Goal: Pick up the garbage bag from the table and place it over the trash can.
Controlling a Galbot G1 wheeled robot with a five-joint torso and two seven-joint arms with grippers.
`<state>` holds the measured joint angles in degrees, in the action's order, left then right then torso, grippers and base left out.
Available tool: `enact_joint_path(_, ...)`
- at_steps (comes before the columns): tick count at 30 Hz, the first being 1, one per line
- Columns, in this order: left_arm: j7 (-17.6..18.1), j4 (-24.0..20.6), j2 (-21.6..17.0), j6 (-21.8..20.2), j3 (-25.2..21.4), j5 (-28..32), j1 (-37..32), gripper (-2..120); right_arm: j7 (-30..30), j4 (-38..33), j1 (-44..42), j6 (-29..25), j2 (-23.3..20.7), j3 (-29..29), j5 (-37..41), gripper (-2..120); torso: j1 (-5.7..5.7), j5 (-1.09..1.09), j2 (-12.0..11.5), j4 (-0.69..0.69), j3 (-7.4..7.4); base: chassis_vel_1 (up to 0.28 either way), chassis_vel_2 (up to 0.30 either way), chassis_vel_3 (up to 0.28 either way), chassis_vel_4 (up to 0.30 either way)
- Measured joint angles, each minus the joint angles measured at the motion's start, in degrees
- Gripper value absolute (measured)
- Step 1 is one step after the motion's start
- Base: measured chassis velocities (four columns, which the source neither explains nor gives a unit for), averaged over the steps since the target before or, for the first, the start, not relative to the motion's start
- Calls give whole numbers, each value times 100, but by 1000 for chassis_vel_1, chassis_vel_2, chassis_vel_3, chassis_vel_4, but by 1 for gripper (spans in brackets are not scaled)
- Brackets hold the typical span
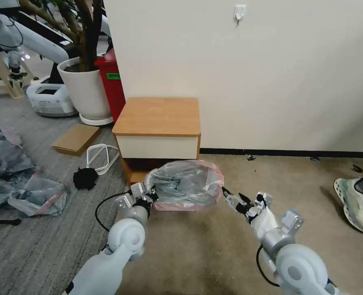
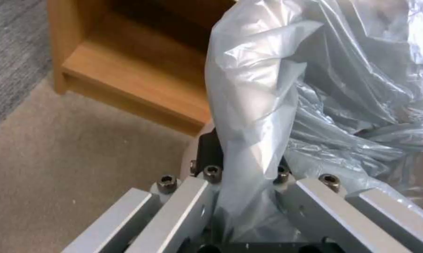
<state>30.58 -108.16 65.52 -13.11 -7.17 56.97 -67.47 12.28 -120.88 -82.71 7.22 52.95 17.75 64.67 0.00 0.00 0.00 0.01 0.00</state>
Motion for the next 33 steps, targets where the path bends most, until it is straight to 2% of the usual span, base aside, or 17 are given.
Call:
enact_joint_path(3,-225,-154,-179,-45,-41,-51,-94,3,-732,153,60,143,-304,133,371,103,0,0,0,0,0,0,0,0,0)
enact_joint_path(4,-225,-154,-179,-45,-41,-51,-94,3,-732,153,60,143,-304,133,371,103,0,0,0,0,0,0,0,0,0)
enact_joint_path(7,-337,-254,-314,-65,-91,-62,-153,3,-1378,368,96,316,-521,251,529,106,0,0,0,-1,0,0,0,0,0)
enact_joint_path(8,-337,-254,-314,-65,-91,-62,-153,3,-1378,368,96,316,-521,251,529,106,0,0,0,-1,0,0,0,0,0)
enact_joint_path(11,-415,-377,-403,-75,-154,-67,-224,3,-2275,813,252,451,-722,257,489,105,0,1,0,0,0,0,0,0,0)
enact_joint_path(18,-483,-460,-440,-87,-165,-79,-295,3,-2675,1055,463,596,-904,129,445,98,0,1,0,0,0,0,0,0,0)
enact_joint_path(21,-488,-469,-438,-91,-129,-99,-307,3,-2879,1103,585,677,-979,48,456,89,0,0,0,-1,0,0,0,0,0)
enact_joint_path(25,-488,-469,-431,-92,-111,-115,-312,3,-2972,1105,626,731,-1011,43,485,85,0,0,0,-1,0,0,0,0,0)
enact_joint_path(31,-488,-469,-408,-94,-81,-166,-332,3,-3044,1109,680,814,-1064,26,494,72,0,0,0,0,0,0,0,0,0)
enact_joint_path(33,-488,-468,-403,-94,-74,-181,-338,3,-3044,1109,684,821,-1064,20,492,63,0,0,0,-1,0,0,0,0,0)
